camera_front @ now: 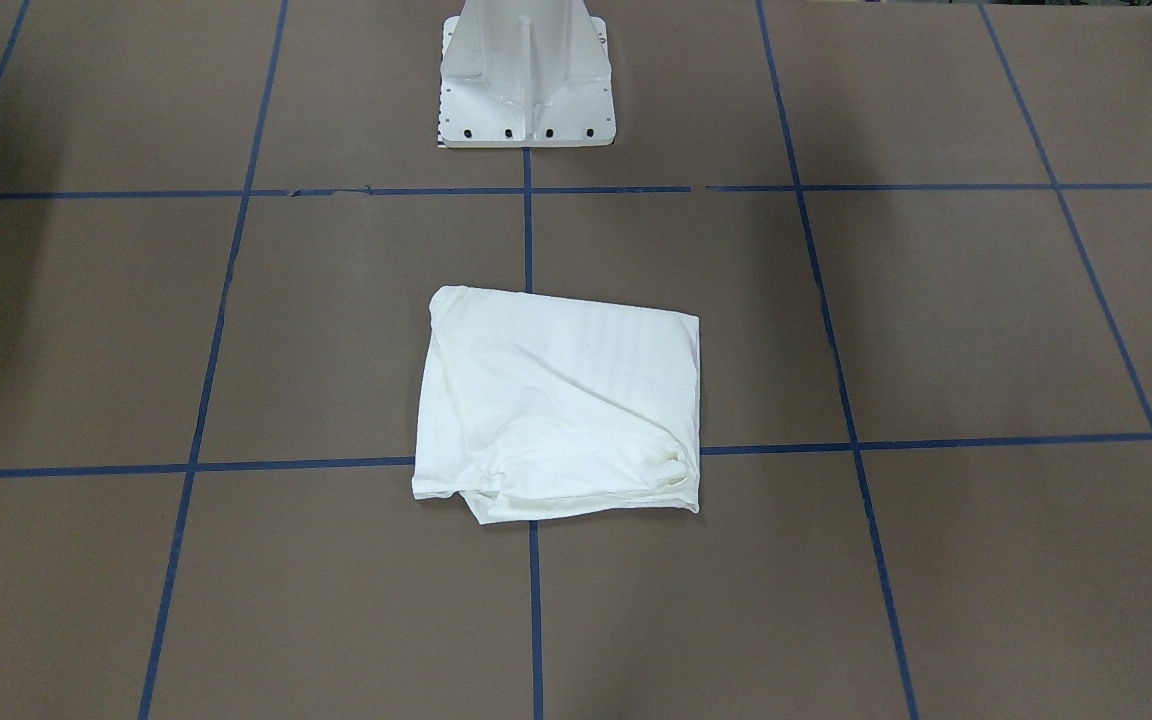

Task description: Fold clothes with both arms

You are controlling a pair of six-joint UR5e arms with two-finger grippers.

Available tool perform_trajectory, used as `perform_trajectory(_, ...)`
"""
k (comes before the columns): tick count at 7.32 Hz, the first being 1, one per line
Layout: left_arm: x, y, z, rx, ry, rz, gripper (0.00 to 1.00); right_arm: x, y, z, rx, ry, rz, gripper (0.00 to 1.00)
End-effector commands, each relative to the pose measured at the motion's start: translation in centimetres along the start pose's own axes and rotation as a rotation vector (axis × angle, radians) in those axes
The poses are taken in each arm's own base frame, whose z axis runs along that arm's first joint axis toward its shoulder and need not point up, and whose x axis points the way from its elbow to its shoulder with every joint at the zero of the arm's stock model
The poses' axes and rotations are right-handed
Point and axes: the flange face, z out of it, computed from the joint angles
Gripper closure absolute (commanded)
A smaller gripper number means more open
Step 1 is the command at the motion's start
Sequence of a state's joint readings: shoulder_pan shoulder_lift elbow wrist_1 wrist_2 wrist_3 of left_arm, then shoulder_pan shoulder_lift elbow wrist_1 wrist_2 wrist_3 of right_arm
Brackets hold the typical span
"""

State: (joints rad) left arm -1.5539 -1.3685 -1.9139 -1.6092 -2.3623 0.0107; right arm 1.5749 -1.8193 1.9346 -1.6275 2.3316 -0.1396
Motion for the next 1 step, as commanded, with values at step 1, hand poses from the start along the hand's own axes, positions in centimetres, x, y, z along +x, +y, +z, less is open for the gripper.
perform_trajectory(1,-0.15,0.05,0.15,-0.003,0.000,-0.003,0.00,-0.03,-0.01,0.04,-0.001,-0.002,-0.001,0.00)
